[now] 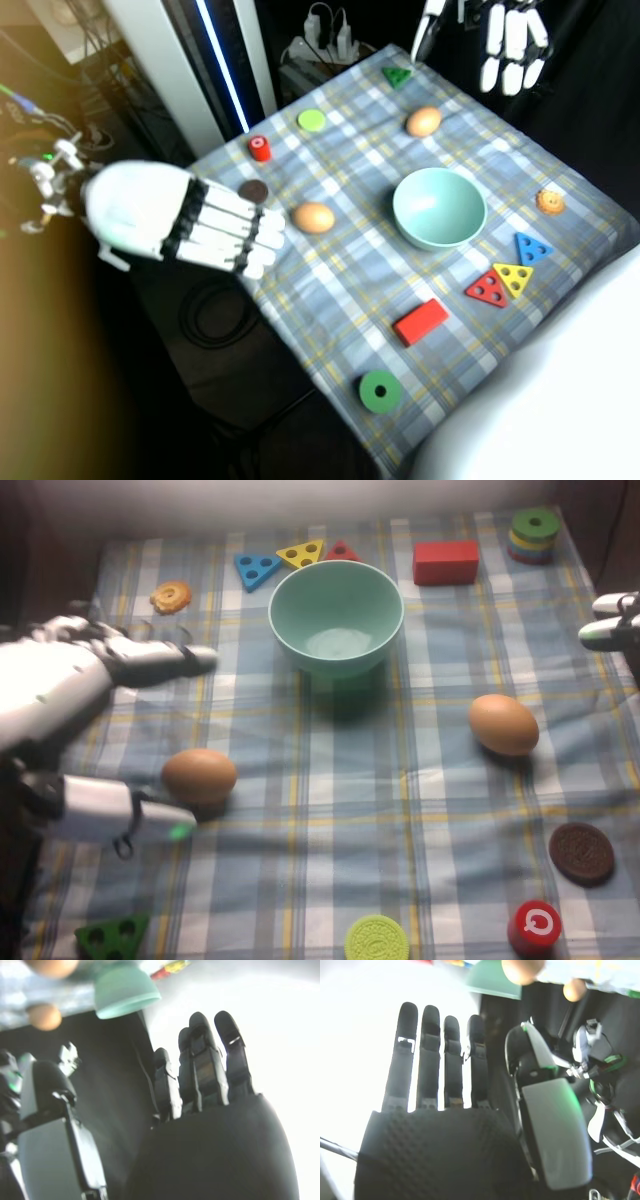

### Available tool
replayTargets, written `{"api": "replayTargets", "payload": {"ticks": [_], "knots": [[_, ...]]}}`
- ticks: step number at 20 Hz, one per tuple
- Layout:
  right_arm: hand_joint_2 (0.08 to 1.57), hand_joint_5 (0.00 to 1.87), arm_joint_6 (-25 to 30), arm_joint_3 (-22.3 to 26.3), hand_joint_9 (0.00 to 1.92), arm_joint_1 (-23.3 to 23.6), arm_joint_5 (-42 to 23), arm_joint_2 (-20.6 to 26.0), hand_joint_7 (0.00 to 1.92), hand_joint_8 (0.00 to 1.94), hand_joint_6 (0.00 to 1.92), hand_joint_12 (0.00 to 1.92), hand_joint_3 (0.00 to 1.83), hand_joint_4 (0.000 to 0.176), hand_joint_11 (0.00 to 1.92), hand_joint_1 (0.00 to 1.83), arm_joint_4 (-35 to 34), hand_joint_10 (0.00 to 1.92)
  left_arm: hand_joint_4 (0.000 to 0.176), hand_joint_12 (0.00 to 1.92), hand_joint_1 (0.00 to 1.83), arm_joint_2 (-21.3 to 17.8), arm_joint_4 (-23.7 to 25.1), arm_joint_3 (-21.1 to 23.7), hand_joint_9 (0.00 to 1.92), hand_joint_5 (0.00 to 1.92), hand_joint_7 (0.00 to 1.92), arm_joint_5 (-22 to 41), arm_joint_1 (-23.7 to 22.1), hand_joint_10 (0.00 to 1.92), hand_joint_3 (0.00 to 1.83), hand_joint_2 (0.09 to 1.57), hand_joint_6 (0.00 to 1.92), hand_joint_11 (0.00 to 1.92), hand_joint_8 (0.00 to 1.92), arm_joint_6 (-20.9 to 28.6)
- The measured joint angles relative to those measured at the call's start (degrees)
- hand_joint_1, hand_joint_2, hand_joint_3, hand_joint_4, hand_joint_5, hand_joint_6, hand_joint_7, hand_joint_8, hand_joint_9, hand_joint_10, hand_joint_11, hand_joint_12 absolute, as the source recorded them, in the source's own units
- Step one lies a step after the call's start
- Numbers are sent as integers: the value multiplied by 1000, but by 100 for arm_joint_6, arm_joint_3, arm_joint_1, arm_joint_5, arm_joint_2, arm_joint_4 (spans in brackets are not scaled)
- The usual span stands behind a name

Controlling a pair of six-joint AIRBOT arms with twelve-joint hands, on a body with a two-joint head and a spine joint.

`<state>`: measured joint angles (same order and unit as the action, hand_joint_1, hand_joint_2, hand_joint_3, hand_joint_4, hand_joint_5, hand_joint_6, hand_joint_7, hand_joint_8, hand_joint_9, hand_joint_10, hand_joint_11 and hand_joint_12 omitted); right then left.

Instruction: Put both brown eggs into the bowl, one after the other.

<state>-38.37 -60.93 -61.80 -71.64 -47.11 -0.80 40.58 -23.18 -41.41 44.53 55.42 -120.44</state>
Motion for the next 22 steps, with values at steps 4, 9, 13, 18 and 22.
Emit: {"api": "replayTargets", "payload": {"ticks": [4, 9, 13, 18, 22], "knots": [[1333, 584, 0, 0, 571, -2, 15, 0, 522, 6, 9, 886, 0, 0, 270, 718, 39, 6, 176, 763, 914, 149, -68, -291, 495, 510, 493, -603, -337, 5, 0, 805, 4, 0, 4, -264], [1329, 616, 2, 0, 556, -2, 9, 0, 528, 2, 8, 880, 0, 0, 261, 719, 61, 2, 176, 802, 896, 398, -39, -444, 559, 518, 530, -1180, -492, 6, 3, 839, 2, 0, 0, -404], [1332, 627, 2, 0, 571, -2, 15, 0, 531, 2, 4, 868, 0, 0, 283, 694, 57, 5, 151, 805, 913, 564, -50, -643, 574, 556, 551, -1423, -597, 2, 0, 881, 0, 0, 1, -417], [1331, 637, 7, 0, 567, -2, 13, 0, 554, 5, 3, 796, 0, 0, 289, 702, 61, 0, 115, 835, 900, 647, -48, -675, 614, 593, 606, -1655, -643, 8, 1, 900, 8, 0, 9, -422], [1327, 646, 9, 0, 597, -2, 15, 0, 583, 6, 2, 765, 0, 0, 334, 728, 46, 5, 90, 853, 990, 684, -92, -758, 652, 688, 694, -1687, -715, 8, 9, 931, 7, 35, 10, -422]]}}
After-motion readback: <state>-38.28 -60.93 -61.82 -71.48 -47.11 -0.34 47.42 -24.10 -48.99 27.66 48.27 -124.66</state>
